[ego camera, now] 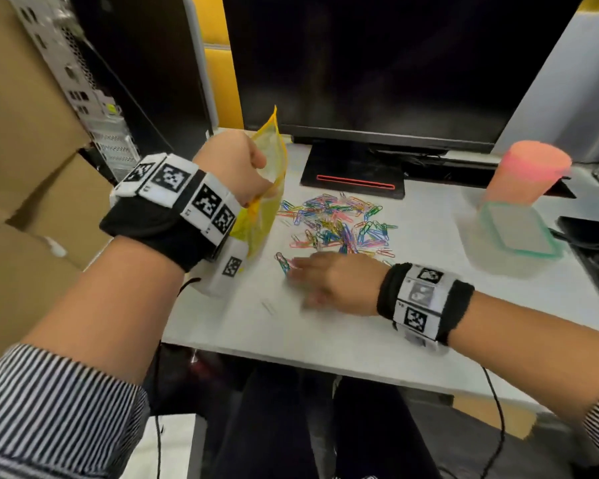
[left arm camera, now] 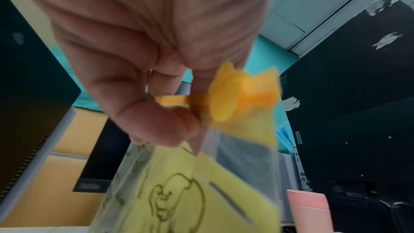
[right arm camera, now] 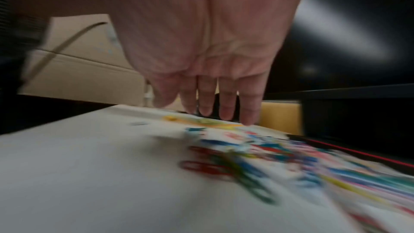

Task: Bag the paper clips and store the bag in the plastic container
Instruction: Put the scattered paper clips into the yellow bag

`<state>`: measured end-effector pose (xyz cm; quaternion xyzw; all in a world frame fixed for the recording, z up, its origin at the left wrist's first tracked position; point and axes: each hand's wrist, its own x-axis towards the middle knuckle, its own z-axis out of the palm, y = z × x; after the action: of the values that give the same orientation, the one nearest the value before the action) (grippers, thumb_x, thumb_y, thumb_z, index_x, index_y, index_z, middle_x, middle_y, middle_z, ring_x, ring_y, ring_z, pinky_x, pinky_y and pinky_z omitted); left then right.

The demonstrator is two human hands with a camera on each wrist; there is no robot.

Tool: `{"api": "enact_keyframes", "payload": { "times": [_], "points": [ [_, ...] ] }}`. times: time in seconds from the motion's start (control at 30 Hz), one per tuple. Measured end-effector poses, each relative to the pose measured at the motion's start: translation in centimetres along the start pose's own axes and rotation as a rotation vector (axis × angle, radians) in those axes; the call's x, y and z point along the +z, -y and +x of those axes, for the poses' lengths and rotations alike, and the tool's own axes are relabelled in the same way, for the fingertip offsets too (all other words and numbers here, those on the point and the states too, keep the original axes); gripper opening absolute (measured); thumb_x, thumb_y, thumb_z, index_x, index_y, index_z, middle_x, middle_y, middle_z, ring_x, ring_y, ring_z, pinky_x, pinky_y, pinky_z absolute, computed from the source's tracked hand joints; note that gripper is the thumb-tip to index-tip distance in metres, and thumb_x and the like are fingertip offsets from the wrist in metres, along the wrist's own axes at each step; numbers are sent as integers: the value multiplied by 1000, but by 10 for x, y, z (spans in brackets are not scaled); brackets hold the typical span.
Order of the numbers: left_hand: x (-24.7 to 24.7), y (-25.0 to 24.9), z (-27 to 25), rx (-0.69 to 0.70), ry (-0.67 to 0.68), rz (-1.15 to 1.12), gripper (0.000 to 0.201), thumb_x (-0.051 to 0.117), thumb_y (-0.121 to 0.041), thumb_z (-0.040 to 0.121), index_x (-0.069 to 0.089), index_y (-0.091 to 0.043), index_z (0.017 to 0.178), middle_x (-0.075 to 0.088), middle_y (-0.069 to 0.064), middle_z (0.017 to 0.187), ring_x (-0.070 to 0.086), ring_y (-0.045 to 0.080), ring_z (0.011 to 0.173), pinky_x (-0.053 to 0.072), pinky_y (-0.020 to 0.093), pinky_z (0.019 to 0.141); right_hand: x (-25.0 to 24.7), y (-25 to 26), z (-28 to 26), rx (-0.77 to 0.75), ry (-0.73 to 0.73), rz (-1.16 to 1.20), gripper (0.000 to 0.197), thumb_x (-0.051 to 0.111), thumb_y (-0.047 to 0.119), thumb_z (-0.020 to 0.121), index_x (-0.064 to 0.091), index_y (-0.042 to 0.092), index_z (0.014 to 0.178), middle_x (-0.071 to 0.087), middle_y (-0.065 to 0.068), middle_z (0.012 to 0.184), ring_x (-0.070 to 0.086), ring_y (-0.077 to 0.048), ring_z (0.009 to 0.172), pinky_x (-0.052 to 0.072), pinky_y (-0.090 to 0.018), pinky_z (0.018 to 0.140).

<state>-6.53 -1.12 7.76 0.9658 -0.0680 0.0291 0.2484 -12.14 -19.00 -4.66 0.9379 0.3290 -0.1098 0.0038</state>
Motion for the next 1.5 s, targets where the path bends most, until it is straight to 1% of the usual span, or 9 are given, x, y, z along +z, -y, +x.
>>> {"api": "enact_keyframes", "payload": {
  "times": [0.1, 0.27, 0.43, 0.63, 0.73, 0.97, 1.13, 1.27, 1.5],
  "points": [
    [-1, 8, -1, -16, -11, 12, 35, 74, -25, 77, 67, -19, 110, 66, 0, 100, 60, 16, 70, 43, 25, 71, 12, 32, 14, -123, 243, -93, 67, 26, 57, 95, 4, 29, 152, -2, 4, 162, 4, -26, 149, 15, -49, 118],
    [1, 17, -4, -42, -10, 36, 37, 75, -28, 75, 67, -21, 110, 61, -3, 97, 54, 16, 75, 44, 26, 73, 11, 29, 31, 75, 298, -150, 71, 14, 63, 93, -7, 29, 151, -13, 9, 160, -9, -22, 149, -1, -53, 118],
    [9, 17, -6, -18, 22, 66, 43, 76, -27, 75, 65, -18, 116, 63, 0, 119, 61, 22, 100, 45, 29, 81, 10, -5, 38, 277, 222, -18, 75, 22, 63, 92, -3, 25, 152, -8, 5, 161, -4, -23, 149, 4, -47, 119],
    [24, 7, -15, -3, 136, 24, 37, 73, -28, 77, 65, -18, 112, 61, -3, 81, 59, 17, 58, 44, 24, 57, 18, -35, 6, 359, 223, 25, 78, 24, 62, 93, -2, 19, 152, -10, -1, 161, -3, -24, 149, 13, -49, 119],
    [38, 2, -18, 24, 155, 18, 30, 69, -23, 80, 66, -17, 109, 60, -4, 78, 62, 19, 67, 43, 23, 65, 15, -44, -15, 382, 222, 34, 73, 25, 57, 95, -1, 21, 152, -9, 1, 161, -3, -22, 149, 10, -51, 118],
    [67, -6, -14, 36, 239, -73, 29, 70, -25, 80, 68, -15, 107, 66, 3, 113, 63, 21, 86, 48, 24, 79, 8, -33, -29, 193, 193, 65, 62, 52, 40, 92, 27, 34, 147, 18, -2, 159, 22, -28, 143, 30, -44, 113],
    [79, -5, -17, 47, 269, -149, 27, 67, -26, 82, 69, -17, 107, 69, 2, 108, 60, 15, 76, 43, 20, 72, -1, -39, -25, 205, 84, 121, 42, 60, 17, 88, 58, 20, 130, 55, -6, 136, 51, -26, 124, 42, -33, 100],
    [86, -1, -17, 39, 292, -207, 23, 65, -21, 83, 67, -16, 105, 74, 8, 89, 52, -2, 31, 46, 19, 54, -3, -42, -24, 258, 37, 92, 32, 54, 8, 88, 66, 13, 116, 64, -10, 115, 59, -28, 107, 47, -33, 90],
    [86, -8, -19, 91, 291, -157, 24, 67, -16, 80, 63, -24, 103, 66, 0, 80, 58, 10, 45, 48, 22, 52, -1, -48, -16, 330, -28, 104, 32, 52, -3, 83, 68, 8, 108, 69, -11, 106, 62, -29, 100, 50, -32, 83]
  ]
}}
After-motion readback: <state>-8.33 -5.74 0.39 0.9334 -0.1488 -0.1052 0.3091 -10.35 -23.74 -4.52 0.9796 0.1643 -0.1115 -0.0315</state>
